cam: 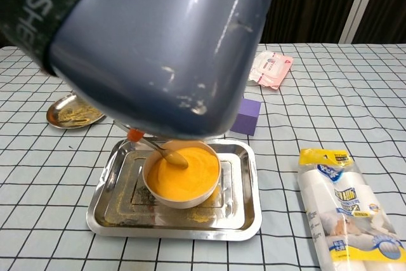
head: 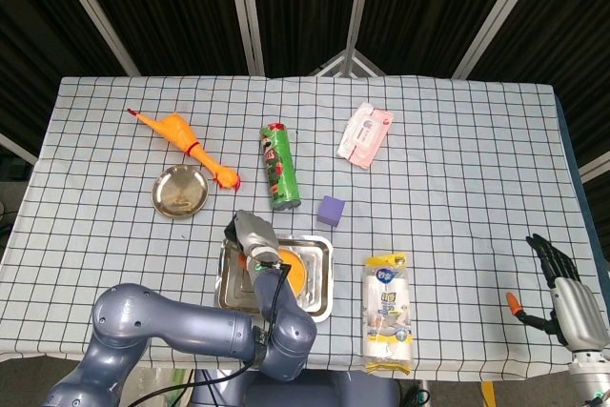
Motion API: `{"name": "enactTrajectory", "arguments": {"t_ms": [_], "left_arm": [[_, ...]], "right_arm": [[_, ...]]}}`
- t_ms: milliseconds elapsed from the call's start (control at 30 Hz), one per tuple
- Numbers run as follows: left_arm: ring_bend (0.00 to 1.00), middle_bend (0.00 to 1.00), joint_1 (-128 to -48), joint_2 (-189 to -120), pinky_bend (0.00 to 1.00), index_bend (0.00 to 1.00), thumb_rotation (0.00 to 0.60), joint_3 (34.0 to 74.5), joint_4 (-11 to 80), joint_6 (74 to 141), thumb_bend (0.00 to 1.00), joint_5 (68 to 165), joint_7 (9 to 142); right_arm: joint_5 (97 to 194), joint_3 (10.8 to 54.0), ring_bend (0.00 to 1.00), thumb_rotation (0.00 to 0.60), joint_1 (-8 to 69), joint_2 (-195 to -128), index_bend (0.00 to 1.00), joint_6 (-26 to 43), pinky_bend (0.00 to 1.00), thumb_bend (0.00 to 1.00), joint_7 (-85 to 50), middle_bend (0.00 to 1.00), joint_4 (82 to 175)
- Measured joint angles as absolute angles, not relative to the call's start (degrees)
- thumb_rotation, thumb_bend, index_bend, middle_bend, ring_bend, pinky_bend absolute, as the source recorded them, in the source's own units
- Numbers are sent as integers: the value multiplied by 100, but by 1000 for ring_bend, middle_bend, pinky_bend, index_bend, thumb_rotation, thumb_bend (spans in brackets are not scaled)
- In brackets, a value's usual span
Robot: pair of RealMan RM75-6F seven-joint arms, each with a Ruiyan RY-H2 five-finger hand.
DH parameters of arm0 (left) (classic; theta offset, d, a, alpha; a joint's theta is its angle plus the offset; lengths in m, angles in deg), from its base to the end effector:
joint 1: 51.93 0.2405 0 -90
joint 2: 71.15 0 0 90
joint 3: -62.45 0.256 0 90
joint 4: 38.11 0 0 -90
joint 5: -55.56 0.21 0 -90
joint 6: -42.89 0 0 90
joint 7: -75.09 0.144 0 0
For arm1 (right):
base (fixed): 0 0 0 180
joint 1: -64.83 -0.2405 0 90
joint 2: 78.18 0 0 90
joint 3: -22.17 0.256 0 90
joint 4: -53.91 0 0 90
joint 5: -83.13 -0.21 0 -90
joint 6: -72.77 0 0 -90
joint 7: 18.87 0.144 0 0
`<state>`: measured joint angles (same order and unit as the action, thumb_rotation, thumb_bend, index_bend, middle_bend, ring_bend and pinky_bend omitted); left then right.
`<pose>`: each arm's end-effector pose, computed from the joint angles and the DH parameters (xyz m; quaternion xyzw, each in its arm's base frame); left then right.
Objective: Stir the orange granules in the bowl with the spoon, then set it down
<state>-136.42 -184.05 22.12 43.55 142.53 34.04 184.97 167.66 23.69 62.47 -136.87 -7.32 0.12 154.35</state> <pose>0.0360 0.3240 -0.0672 -0.7605 -0.3105 0.1315 0.5549 -0.3067 -0.1601 0.1622 0.5084 -0.5423 0.4422 0.5019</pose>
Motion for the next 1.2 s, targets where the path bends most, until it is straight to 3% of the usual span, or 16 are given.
{"name": "enactTrajectory", "arguments": {"t_ms": [1000,1200], "left_arm": [[1000,1000,-12845,-17681,994,807,600,1611,5644,14072,950,2940,17891],[1000,1000,-12711,-17486,994,808,600,1671,5727,14010,949,2779,17932]], "right_arm": [[16754,2360,0,600,6260,-13696,0,-749,0,404,-64,0,15445],[16734,2373,0,600,6247,-13700,0,-733,0,404,-67,0,15441]]}}
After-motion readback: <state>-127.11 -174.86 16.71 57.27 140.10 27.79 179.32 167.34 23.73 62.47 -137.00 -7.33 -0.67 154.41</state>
